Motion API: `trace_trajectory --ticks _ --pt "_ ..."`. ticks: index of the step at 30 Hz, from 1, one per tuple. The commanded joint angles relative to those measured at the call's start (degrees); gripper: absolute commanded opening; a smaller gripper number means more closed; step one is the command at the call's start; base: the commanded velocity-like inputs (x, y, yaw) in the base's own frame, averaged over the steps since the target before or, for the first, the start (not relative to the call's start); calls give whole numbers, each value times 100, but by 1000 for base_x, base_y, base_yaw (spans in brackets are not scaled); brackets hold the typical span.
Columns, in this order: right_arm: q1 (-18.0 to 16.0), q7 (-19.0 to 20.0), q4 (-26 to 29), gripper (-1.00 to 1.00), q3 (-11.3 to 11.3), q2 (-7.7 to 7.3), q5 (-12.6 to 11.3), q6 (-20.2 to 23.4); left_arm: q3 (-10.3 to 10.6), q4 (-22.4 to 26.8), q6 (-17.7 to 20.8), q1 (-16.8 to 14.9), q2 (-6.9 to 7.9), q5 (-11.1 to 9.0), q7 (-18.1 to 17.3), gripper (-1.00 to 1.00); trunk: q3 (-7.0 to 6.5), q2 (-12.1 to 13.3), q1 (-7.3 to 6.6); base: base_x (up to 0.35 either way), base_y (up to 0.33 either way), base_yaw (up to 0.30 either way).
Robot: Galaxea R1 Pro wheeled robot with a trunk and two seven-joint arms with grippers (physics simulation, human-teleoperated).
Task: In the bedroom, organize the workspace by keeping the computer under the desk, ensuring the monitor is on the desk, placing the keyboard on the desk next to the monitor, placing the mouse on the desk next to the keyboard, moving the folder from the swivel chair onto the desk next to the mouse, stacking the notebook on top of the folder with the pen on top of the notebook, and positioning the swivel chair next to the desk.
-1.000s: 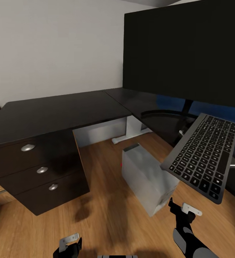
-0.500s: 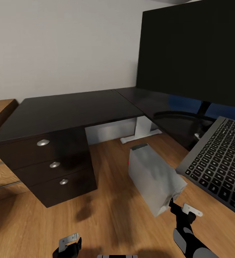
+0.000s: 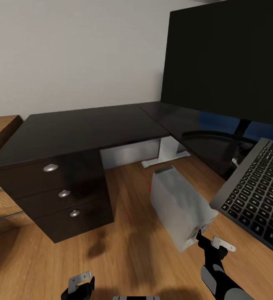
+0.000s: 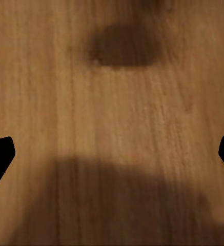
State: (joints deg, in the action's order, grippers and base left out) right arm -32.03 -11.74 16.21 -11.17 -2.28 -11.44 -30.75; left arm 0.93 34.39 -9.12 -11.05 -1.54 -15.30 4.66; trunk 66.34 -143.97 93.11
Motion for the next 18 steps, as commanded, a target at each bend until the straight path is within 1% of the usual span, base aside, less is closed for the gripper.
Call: trace_trajectory --ticks 1,4,7,14,18 --pt "-5 5 0 100 36 -3 -5 -18 11 -2 -19 -2 1 -29 20 100 4 -2 1 253 0 2" --pt "-5 5 -2 100 35 -3 -6 -23 12 -2 -20 -2 -2 -27 18 100 4 -2 1 226 0 1" --pt "-5 5 -3 100 36 -1 -7 -26 12 -2 -20 -2 -3 -26 19 100 4 -2 1 100 0 0" --pt "-5 5 -4 100 35 0 -6 -30 13 -2 -20 -2 -4 -26 18 100 4 -2 1 26 7 0" --pt "-5 5 -4 100 36 0 -6 -32 13 -2 -20 -2 -4 -26 17 100 4 -2 1 28 111 0"
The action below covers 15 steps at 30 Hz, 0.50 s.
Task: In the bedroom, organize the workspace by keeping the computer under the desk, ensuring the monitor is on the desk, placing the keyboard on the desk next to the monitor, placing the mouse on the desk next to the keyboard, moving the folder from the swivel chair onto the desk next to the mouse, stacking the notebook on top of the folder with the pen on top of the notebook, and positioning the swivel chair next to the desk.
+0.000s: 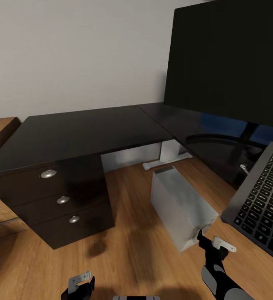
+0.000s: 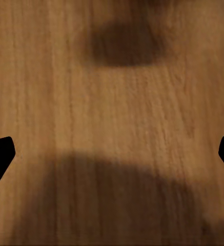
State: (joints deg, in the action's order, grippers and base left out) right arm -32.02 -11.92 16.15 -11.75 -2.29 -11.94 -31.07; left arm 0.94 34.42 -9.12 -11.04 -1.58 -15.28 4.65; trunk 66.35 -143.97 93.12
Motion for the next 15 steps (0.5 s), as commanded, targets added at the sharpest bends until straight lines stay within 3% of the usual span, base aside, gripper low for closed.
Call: trace_trajectory --ticks 1,10,15 --pt "-6 24 2 100 93 1 45 0 12 -5 -20 -3 0 -28 19 100 4 -2 -1 72 167 0" --pt "-6 22 3 100 91 1 45 -3 12 -5 -25 -3 0 -28 19 100 4 -2 -1 34 67 0" --pt "-6 23 5 100 92 1 43 -4 12 -5 -28 -3 0 -28 19 100 4 -2 -1 131 124 0"
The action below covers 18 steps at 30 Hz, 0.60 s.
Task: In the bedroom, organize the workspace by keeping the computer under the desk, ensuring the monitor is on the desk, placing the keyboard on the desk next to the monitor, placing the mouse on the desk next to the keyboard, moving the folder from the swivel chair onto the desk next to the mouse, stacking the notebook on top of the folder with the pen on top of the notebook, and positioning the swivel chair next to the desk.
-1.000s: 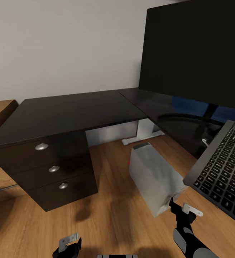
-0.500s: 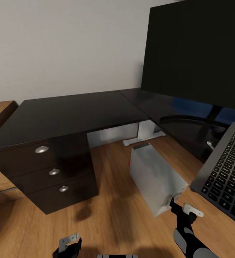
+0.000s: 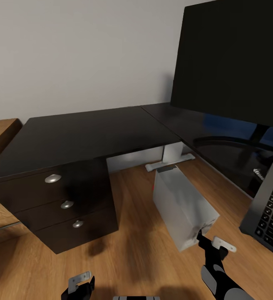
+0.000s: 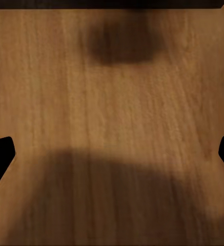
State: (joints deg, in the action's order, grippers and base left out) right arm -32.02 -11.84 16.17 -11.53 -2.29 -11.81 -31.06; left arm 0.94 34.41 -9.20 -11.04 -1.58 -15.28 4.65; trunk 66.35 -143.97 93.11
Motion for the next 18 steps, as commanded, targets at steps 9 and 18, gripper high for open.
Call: trace_trajectory --ticks 9,18 --pt "-6 13 6 100 70 0 31 -6 12 -5 -21 -3 0 -27 19 100 4 -2 1 96 51 0" --pt "-6 15 8 100 72 0 37 -6 12 -5 -21 -3 0 -27 20 100 4 -2 1 62 21 0"
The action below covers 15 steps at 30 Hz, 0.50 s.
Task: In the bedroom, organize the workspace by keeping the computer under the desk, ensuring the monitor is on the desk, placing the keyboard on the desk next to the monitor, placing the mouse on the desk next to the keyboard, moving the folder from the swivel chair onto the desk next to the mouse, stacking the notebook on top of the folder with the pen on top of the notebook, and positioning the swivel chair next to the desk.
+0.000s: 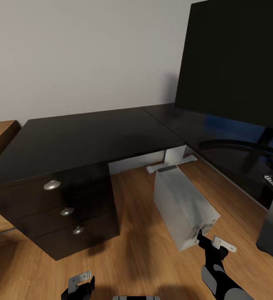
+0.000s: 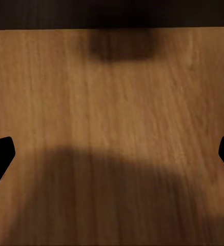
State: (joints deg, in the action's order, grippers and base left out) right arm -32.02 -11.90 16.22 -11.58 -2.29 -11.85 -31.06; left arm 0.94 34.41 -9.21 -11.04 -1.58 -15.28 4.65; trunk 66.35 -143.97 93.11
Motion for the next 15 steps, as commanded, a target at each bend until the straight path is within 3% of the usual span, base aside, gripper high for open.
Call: trace_trajectory --ticks 1,15 --pt "-6 21 4 100 77 0 41 -5 12 -4 -20 -3 0 -27 19 100 4 -2 1 201 85 0" --pt "-6 19 4 100 77 0 40 -5 12 -10 -19 -3 0 -27 19 100 4 -2 1 42 18 0"
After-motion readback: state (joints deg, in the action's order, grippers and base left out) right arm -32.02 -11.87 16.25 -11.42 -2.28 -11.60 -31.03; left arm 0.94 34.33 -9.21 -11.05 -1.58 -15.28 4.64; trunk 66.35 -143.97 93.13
